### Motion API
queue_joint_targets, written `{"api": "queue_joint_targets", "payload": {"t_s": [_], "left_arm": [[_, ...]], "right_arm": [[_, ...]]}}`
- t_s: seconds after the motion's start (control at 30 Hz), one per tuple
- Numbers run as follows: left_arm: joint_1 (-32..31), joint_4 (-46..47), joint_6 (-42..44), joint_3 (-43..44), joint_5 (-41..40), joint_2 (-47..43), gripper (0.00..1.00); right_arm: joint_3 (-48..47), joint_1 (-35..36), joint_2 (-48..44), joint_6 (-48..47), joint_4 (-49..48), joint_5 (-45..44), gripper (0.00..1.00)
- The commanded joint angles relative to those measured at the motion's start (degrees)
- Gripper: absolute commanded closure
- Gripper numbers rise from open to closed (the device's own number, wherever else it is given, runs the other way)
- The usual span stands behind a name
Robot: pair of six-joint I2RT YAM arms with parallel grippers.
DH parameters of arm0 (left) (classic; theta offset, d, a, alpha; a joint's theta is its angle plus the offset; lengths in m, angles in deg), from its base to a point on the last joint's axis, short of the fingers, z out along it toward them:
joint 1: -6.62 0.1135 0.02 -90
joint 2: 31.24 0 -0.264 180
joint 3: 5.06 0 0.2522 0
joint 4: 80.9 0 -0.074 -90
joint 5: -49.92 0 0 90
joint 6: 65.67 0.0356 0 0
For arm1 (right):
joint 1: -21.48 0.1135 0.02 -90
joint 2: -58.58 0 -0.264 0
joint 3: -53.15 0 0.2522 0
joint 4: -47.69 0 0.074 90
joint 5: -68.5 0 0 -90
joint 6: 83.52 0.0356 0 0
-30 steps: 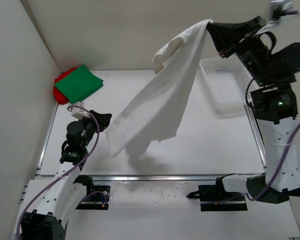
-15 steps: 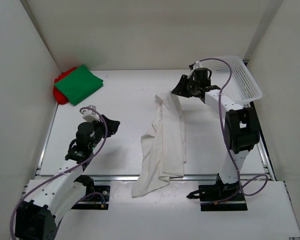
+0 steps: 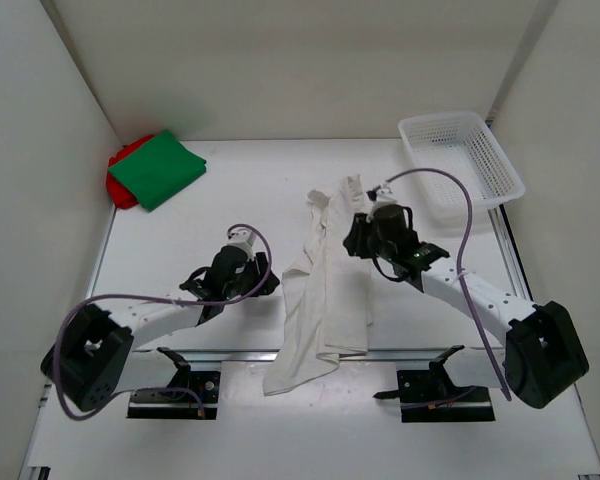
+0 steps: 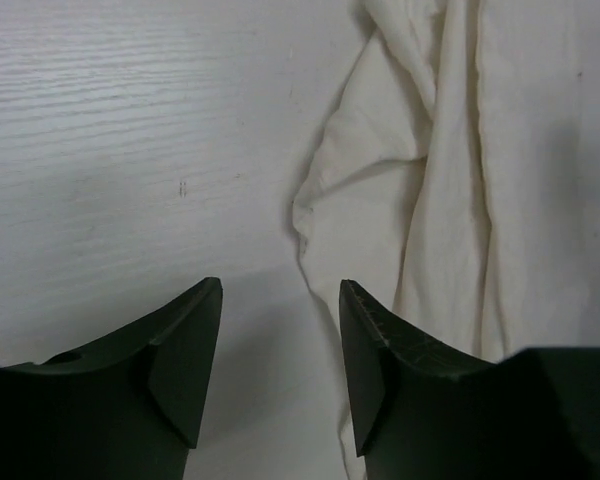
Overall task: Fold and stack the t-shirts
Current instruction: Move the tshirt to the center of the board
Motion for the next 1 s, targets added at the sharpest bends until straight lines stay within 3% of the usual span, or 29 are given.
{"api": "queue_joint_targets", "payload": {"t_s": [0.0,0.1,0.17,0.23,0.33,0.47,0.53,0.57,0.63,0.67,0.7,0.83,0.97], "left_arm": [[-3.07,2.85,1.14,4.85,0.27,6.78,0.37],[-3.08,4.09,0.18,7.05,3.16,12.77,0.36],[-3.69,5.66,-0.43,7.76,4.92,16.12,0.38],[-3.96,6.98,-0.53,8.81,5.37,18.14,0.55],[-4.14,7.34,-0.87,11.01,5.02,21.39,0.77],[-1.16,7.96,-1.32,13.21,3.88,22.55,0.96],[1.13,7.61,-1.31,14.35,2.74,22.02,1.0],[2.18,7.6,-0.97,15.75,2.56,22.11,1.0],[3.95,6.55,-0.35,18.21,1.94,22.81,1.0],[5.08,6.11,0.0,20.31,2.12,24.46,1.0],[6.05,5.24,0.35,21.55,1.94,25.87,1.0],[11.75,-0.72,2.2,34.19,2.46,33.42,1.0],[16.16,-12.5,5.0,56.13,3.62,38.01,1.0]], "right_arm": [[6.65,-6.51,-1.95,2.03,-3.03,-0.15,0.66],[7.28,-8.8,-0.65,1.68,-2.34,1.65,0.44],[8.5,-9.76,1.28,2.2,-4.25,4.27,0.37],[10.17,-11.17,3.22,2.73,-6.01,6.38,0.36],[11.67,-12.14,5.68,3.61,-9.45,10.59,0.47],[11.15,-11.79,8.32,4.31,-11.57,9.55,0.49],[10.53,-12.75,11.12,4.58,-13.22,11.83,0.53],[10.1,-12.93,12.44,4.75,-14.19,13.84,0.59],[9.48,-12.76,14.82,6.41,-14.47,15.27,0.78],[8.43,-12.59,15.79,7.81,-14.9,15.18,0.94],[8.33,-11.97,16.14,8.35,-15.25,16.66,1.0],[10.78,-11.62,14.75,17.2,-25.42,27.2,1.0],[16.76,-6.1,6.94,24.34,-31.7,25.65,1.0]]}}
